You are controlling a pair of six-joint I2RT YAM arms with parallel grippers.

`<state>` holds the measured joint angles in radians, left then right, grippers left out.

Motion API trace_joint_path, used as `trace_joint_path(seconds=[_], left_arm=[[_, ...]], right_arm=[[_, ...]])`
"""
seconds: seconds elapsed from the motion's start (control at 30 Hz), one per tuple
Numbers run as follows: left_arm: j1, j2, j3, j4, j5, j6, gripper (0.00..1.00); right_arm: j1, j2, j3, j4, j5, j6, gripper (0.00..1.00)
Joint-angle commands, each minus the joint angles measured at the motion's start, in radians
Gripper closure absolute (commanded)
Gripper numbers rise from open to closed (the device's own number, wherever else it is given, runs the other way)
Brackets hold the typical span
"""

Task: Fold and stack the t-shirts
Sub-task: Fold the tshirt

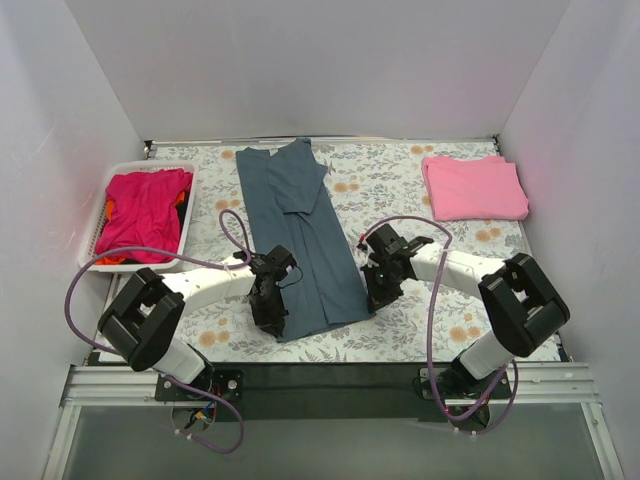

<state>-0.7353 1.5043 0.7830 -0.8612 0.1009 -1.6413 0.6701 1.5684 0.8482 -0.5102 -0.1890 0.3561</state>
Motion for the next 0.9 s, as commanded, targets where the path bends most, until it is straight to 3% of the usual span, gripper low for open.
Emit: trace_joint_path(seconds=[0.0,0.2,0.37,0.57,0.73,0.87], left_arm=[[-0.007,-0.062,-0.036,-0.07,0.012,0.015,0.97],[-0.007,-0.217,-0.085,-0.11,0.172,0.037,1.0],[-0.009,-0.308,-0.102,-0.088,0.275,0.0,1.0],[0.086,-0.267,0.011,-0.05,0.145,-0.023,1.0],[0.272,-0.17,0.119,0.027,0.051,0.081,1.0],[0.341,-0.067,0.234,0.065,-0.046,0.159,1.0]], right_arm=[[0.006,-0.063,-0.076,-0.128,-0.003,-0.037,0.99],[0.008,-0.189,-0.139,-0.221,-0.084,-0.04,0.99],[0.008,-0.245,-0.055,-0.281,-0.078,-0.031,0.99],[-0.018,-0.163,0.174,-0.312,-0.049,-0.063,0.99],[-0.061,-0.006,0.38,-0.317,-0.035,-0.127,0.99],[-0.092,0.105,0.557,-0.321,-0.033,-0.155,0.99]])
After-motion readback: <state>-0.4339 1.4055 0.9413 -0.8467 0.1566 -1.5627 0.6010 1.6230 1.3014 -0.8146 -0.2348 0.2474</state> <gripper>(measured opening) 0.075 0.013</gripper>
